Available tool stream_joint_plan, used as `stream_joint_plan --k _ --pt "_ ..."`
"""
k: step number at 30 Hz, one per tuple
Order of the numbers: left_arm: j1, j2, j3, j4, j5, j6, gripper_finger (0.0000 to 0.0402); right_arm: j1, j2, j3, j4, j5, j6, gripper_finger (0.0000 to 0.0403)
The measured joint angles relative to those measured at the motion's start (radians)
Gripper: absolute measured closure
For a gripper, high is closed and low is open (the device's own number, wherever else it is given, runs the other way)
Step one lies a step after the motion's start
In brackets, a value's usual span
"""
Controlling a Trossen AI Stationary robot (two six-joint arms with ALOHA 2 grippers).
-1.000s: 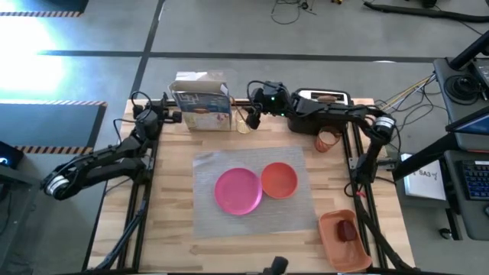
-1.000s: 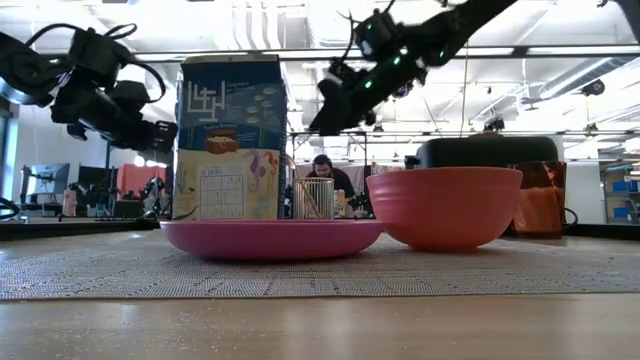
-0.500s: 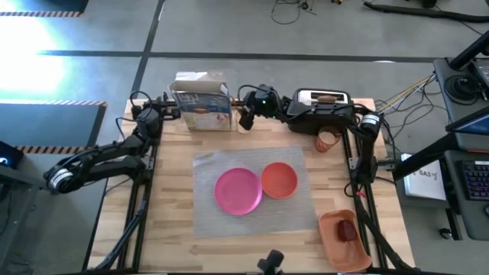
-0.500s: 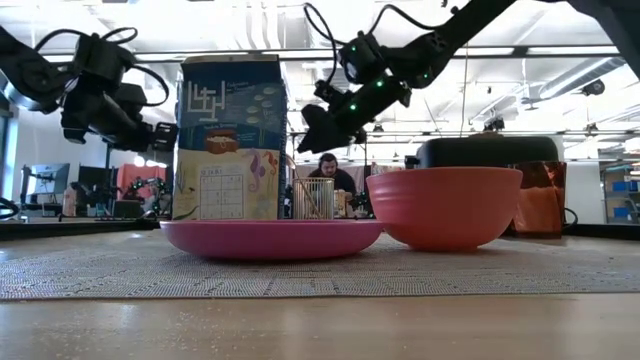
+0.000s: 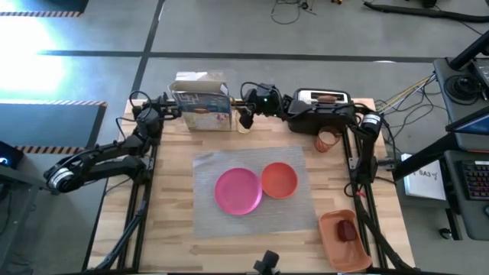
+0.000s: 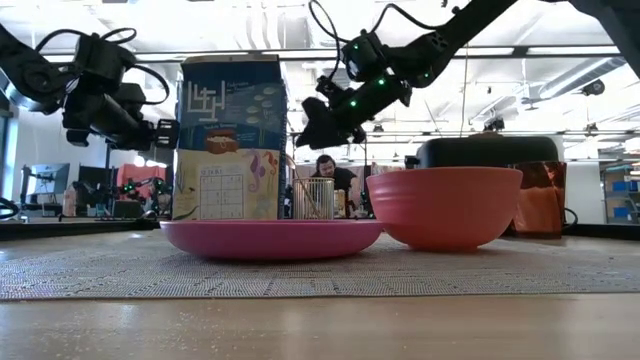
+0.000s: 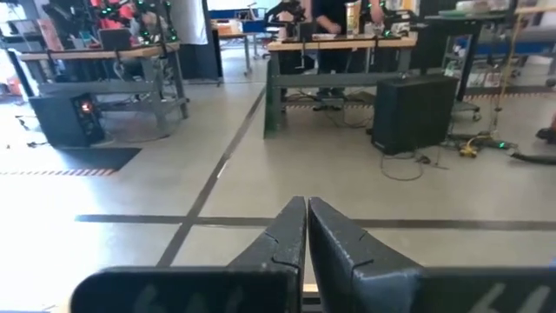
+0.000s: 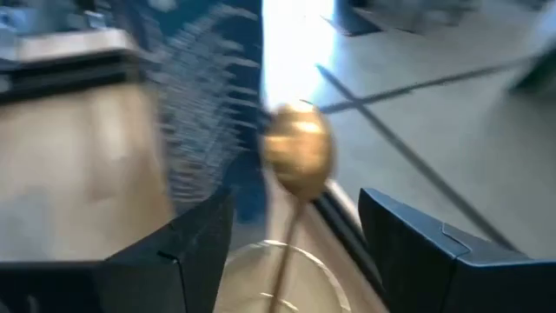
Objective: Arrange a breakfast setting
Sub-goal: Pour the cereal from the blue cereal box into the orange bowl on the gray table mat
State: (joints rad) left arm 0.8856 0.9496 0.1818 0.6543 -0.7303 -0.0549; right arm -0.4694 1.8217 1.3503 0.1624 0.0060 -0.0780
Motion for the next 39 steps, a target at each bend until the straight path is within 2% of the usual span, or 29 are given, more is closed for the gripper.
stream_joint_plan --k 3,11,21,24,32,39 --pt "0.000 -0.011 0.000 -0.001 0.015 -0.007 0.0401 -0.003 0.000 0.000 0.012 -0.062 -0.012 0.0148" --pt "-0.002 -0.032 -0.007 -0.004 0.061 -0.023 0.0402 -0.010 0.000 0.000 0.061 -0.066 -0.068 0.0129" --pt "-0.035 -0.094 -0.005 -0.035 0.125 -0.140 0.0402 -0.011 0.000 0.000 0.061 -0.066 -0.079 0.0129" --pt "-0.048 -0.100 -0.005 -0.032 0.146 -0.217 0.0402 -0.011 0.000 0.000 0.061 -0.066 -0.078 0.0129" --pt "-0.055 -0.082 -0.003 -0.001 0.135 -0.249 0.0402 -0.011 0.006 0.000 0.097 -0.068 -0.073 0.0129" --pt "-0.056 -0.077 0.001 0.004 0.123 -0.261 0.0402 -0.011 0.047 0.000 0.183 -0.167 -0.038 0.0129"
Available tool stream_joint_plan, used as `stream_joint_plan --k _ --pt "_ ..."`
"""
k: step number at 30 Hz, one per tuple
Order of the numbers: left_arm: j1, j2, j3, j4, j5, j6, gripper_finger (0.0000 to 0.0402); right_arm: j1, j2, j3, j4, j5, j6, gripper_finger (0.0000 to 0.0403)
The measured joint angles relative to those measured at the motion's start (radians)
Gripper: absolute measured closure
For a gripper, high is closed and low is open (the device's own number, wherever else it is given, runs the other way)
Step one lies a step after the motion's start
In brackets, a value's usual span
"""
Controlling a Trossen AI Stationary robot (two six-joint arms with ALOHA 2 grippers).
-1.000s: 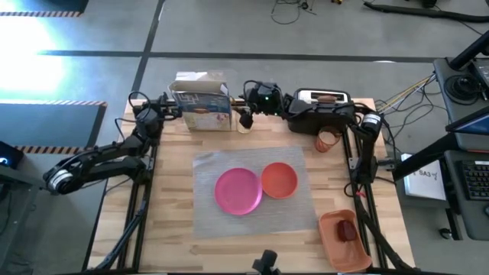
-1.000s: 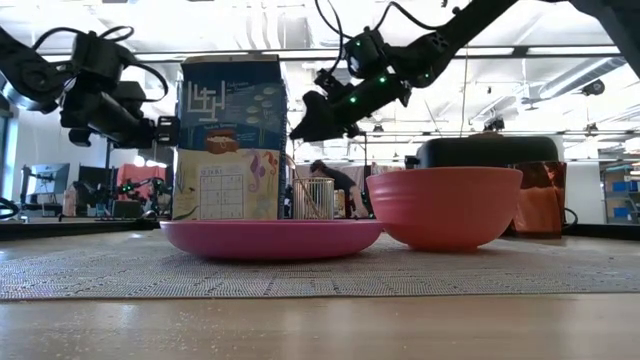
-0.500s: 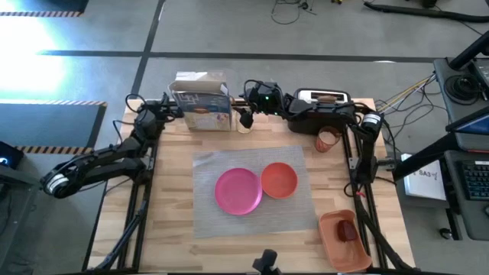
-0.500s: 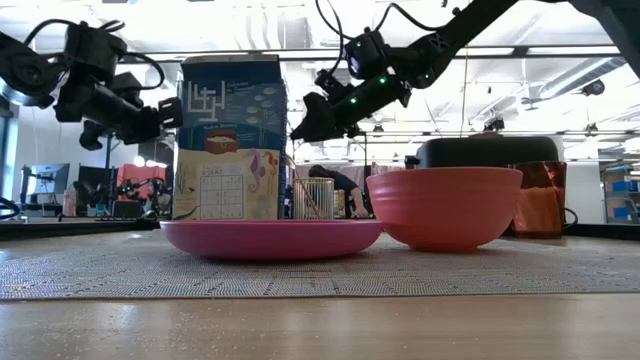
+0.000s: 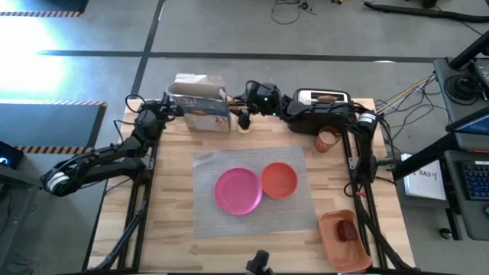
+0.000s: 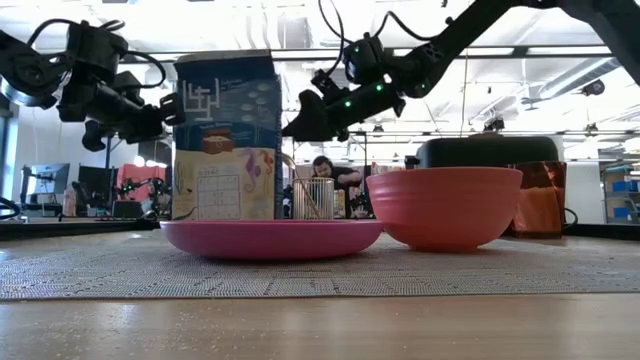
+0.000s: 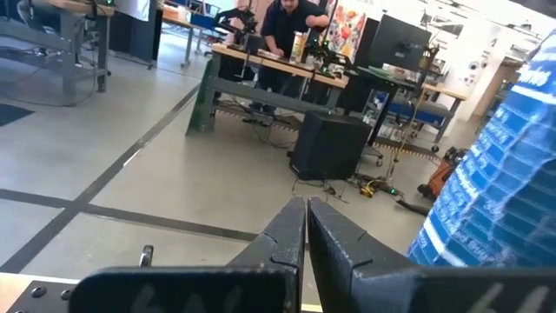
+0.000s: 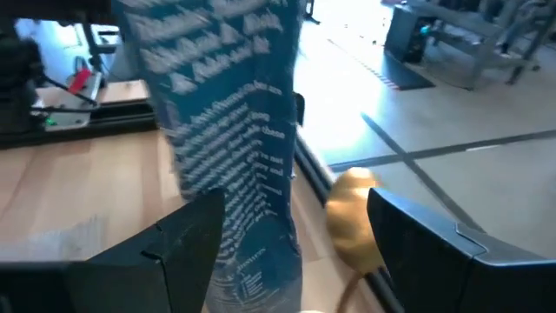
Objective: Arrange a breakfast setting
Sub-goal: Pour the cereal from the blue cereal box into the orange bowl on the gray table mat
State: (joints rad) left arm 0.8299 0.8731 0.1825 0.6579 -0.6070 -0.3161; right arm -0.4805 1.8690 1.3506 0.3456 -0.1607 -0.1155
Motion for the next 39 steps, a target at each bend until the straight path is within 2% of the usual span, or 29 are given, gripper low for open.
stream_joint_plan --k 7,21,27,35,39 --pt "0.000 0.003 0.000 0.002 -0.004 0.000 0.0402 0.000 0.009 0.000 0.008 -0.003 -0.007 0.0129" --pt "0.000 0.019 0.000 0.000 -0.017 0.022 0.0402 -0.004 -0.046 0.000 -0.137 -0.001 -0.003 0.0129" --pt "0.000 0.038 0.000 0.000 -0.033 0.045 0.0402 -0.002 -0.047 0.000 -0.102 -0.113 0.063 0.0129" --pt "0.000 0.042 0.000 0.002 -0.038 0.045 0.0402 0.006 -0.003 0.000 0.046 -0.128 0.097 0.0129" --pt "0.000 0.042 0.000 0.004 -0.038 0.045 0.0402 0.006 0.029 0.008 0.064 -0.128 0.104 0.0129"
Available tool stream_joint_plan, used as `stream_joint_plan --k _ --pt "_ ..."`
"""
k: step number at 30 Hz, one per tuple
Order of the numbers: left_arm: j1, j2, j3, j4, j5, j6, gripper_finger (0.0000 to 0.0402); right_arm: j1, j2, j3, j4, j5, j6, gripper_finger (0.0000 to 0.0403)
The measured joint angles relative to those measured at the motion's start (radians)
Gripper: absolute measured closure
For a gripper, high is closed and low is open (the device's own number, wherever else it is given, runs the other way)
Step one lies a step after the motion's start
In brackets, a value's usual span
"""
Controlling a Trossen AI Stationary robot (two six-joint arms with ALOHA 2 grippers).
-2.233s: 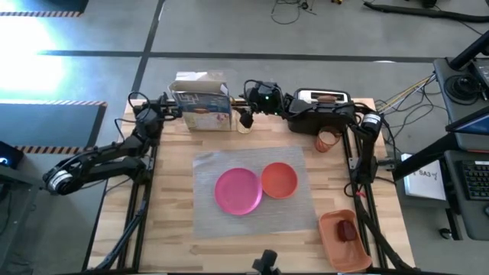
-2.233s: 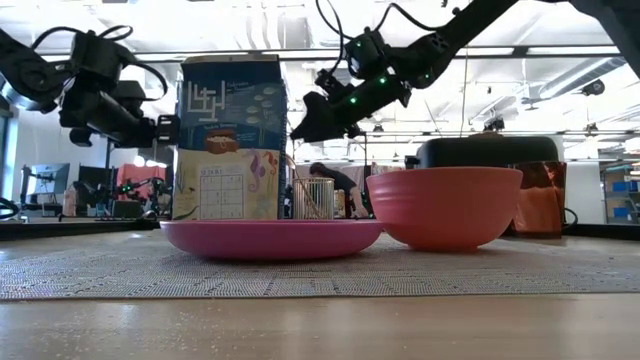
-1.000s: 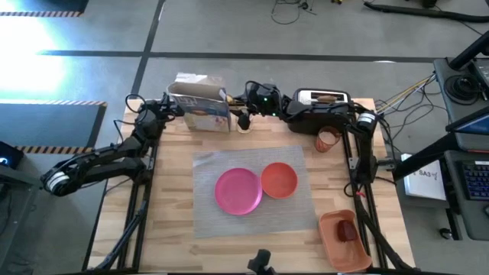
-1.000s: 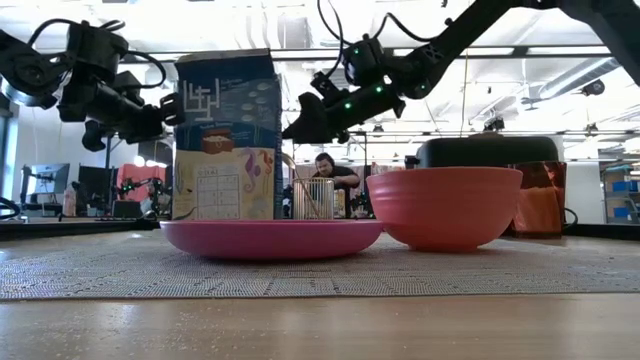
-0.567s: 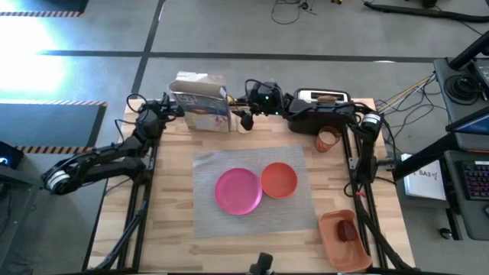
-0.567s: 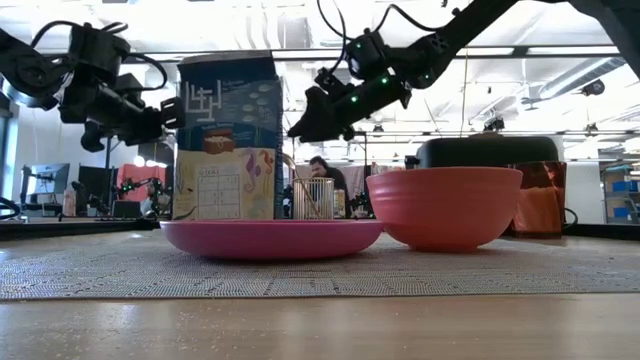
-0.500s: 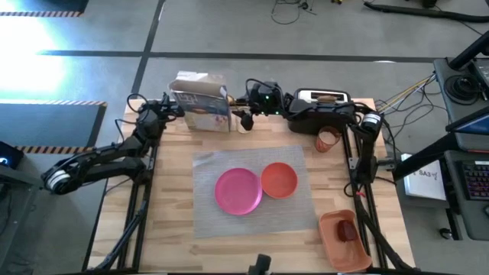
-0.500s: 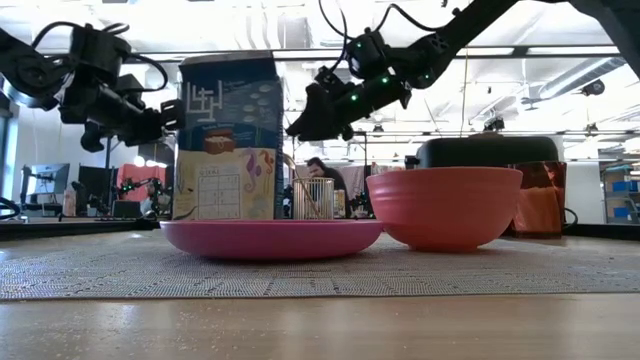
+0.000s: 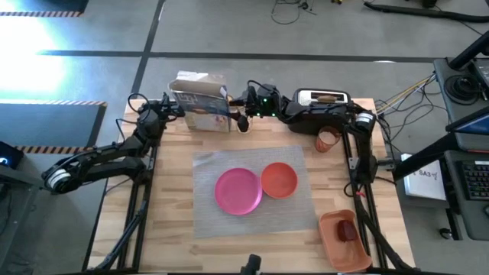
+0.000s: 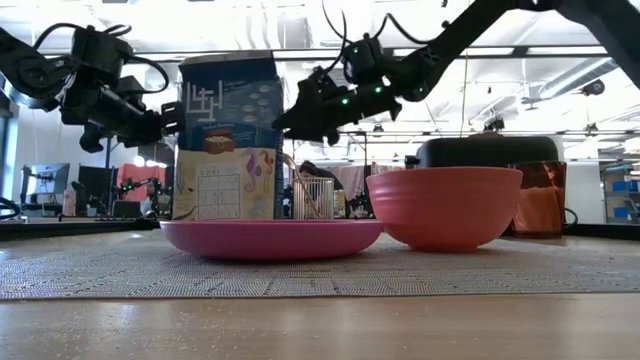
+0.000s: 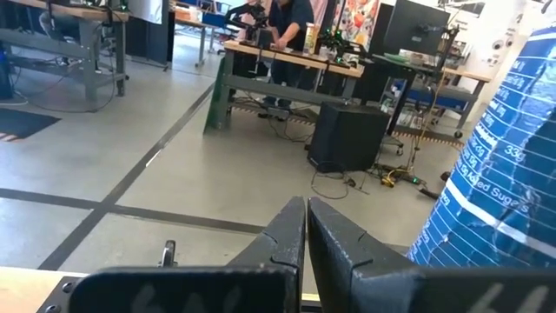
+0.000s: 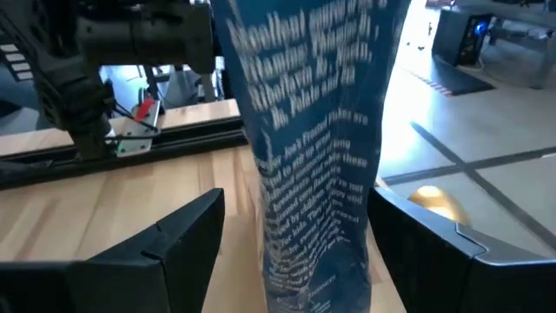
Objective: Arrange a breakfast setting
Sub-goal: Pour the cereal from the blue cereal box into the orange bowl on the gray table mat
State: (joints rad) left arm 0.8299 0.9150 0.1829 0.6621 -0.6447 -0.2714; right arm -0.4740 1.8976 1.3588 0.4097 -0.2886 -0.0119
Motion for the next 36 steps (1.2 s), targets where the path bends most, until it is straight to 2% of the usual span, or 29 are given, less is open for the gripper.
stream_joint_plan --k 6,10,16,28,36 --pt "0.000 0.000 0.000 0.000 0.000 -0.001 0.0402 0.000 0.106 0.103 -0.001 -0.002 0.014 0.0129" --pt "0.000 0.000 0.000 0.000 0.000 -0.002 0.0402 0.000 0.188 0.189 -0.021 -0.054 0.040 0.0129" --pt "0.002 0.000 0.000 0.000 -0.011 0.000 0.0402 0.002 0.230 0.273 -0.085 -0.103 0.017 0.0129" --pt "0.001 0.000 0.000 0.000 -0.004 0.000 0.0401 0.006 0.234 0.297 -0.091 -0.102 -0.051 0.0133" --pt "0.001 0.000 0.000 0.000 -0.003 0.000 0.0401 0.010 0.264 0.299 -0.024 -0.101 -0.038 0.0177"
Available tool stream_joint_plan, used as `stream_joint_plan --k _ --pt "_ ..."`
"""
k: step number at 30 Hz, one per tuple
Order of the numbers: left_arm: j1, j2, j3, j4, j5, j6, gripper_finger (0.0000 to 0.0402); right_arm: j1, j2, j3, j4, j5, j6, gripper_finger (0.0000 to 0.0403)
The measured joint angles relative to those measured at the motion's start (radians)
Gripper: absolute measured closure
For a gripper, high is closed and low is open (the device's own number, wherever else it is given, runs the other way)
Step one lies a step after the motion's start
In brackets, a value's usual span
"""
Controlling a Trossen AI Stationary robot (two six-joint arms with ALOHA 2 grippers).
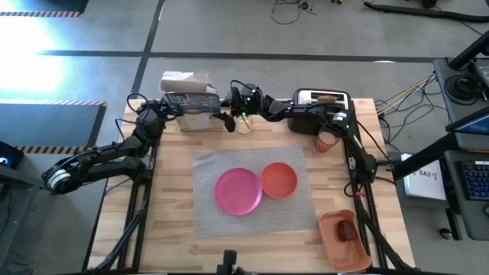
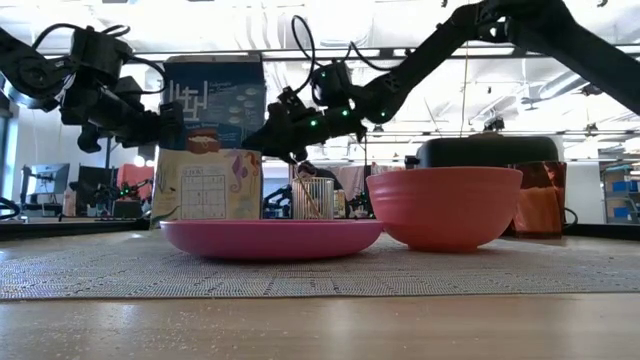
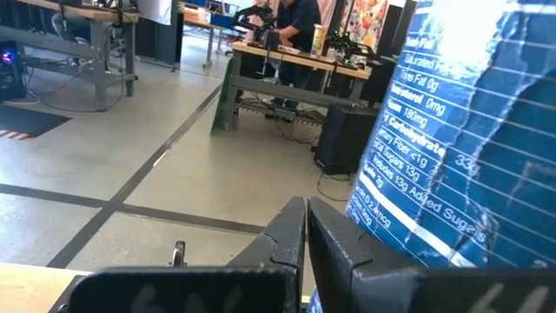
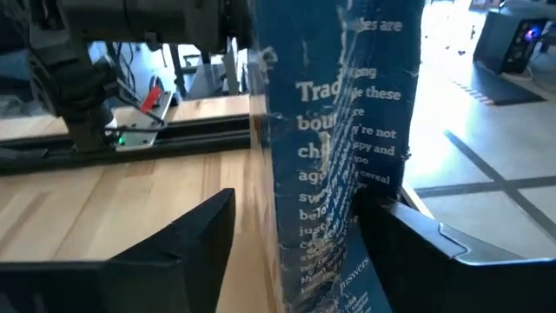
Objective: Arrange a breakfast setting
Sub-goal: Pour the cereal from the blue cereal box into the orange bowl on the gray table mat
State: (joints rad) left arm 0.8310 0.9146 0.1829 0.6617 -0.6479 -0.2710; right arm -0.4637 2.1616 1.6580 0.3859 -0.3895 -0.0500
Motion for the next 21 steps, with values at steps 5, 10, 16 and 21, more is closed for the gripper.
stream_joint_plan --k 5,10,16,21 --pt "0.000 0.000 0.000 0.000 0.002 0.000 0.0401 0.000 0.012 0.001 0.021 0.000 0.027 0.0211" --pt "0.000 0.000 0.000 0.000 0.003 0.000 0.0401 0.000 0.013 0.001 0.026 -0.001 0.037 0.0254" --pt "-0.001 0.000 0.000 0.000 0.003 0.000 0.0401 0.001 0.014 0.001 0.030 -0.003 0.060 0.0325" --pt "-0.001 0.000 0.000 0.000 0.005 0.000 0.0401 0.001 0.014 0.001 0.028 -0.005 0.077 0.0385"
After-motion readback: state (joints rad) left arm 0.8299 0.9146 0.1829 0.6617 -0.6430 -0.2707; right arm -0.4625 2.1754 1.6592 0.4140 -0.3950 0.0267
